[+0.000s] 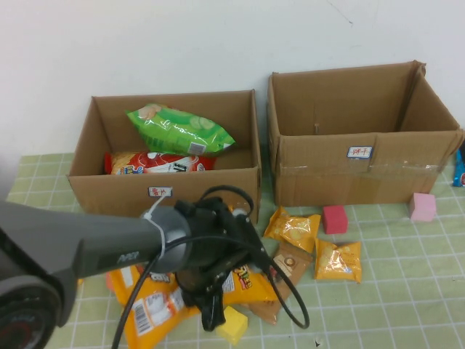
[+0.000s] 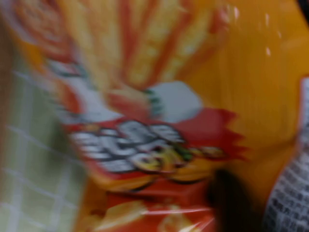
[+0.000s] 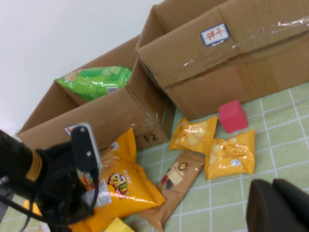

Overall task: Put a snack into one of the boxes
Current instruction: Pick up the potato chip, then place the potato chip in the potato chip box

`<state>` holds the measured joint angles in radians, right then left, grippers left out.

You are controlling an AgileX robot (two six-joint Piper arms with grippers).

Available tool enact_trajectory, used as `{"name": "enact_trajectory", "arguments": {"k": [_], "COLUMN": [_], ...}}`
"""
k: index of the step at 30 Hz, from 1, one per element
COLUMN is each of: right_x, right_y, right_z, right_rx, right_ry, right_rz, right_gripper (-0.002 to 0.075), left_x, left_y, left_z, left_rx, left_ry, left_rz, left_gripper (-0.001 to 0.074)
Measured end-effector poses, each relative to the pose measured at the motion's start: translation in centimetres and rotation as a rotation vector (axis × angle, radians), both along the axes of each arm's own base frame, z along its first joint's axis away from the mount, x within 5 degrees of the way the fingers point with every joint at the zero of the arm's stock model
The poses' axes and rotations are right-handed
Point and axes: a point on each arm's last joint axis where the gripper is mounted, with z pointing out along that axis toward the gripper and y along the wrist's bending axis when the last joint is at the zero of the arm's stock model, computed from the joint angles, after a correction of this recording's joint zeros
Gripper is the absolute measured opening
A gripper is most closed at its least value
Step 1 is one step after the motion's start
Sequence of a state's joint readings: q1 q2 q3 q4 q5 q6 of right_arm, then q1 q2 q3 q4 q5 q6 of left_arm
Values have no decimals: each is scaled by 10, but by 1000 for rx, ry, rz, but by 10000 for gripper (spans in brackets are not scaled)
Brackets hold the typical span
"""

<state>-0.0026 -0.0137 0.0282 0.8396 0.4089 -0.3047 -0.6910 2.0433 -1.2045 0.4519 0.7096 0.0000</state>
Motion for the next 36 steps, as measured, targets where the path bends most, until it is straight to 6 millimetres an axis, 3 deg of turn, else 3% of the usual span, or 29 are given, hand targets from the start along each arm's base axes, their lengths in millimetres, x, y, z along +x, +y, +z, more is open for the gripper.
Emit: {"name": "enact_trajectory", "arguments": {"k": [2,6,9,12,17,20,24,26,30,36], "right_x": [0,0,0,0,0,-1,-2,1,20,61], "right_y": [0,0,0,1,2,3,4,4,6,11], "right_z": [0,0,0,0,2,4,32,52,86,116], "right_rx": [-1,-2,-3,-18,-29,-41,-132,-207,-352,-482], "right_ry": [0,-1,-1,-6,-30,-40,-114,-141,-97,0], "right_rz": [0,1,1,12,33,41,74,95,170,336], "right_gripper": [-2,-2,-2,-2,-2,-2,-2,-2,-2,-2], "left_x": [2,1,-5,-15,-41,-53,-50,-42,-12,49], "left_y": [0,1,3,8,30,47,67,75,82,89], "left_z": [8,23,47,89,191,241,285,295,288,247], "left_rx": [1,-21,-63,-130,-301,-379,-468,-493,-491,-481], "left_ry": [-23,-45,-47,-84,-288,-465,-678,-750,-817,-869], "left_rz": [-9,9,32,48,31,-2,-2,9,19,4], "left_gripper": [157,138,81,81,81,81,81,81,81,80]}}
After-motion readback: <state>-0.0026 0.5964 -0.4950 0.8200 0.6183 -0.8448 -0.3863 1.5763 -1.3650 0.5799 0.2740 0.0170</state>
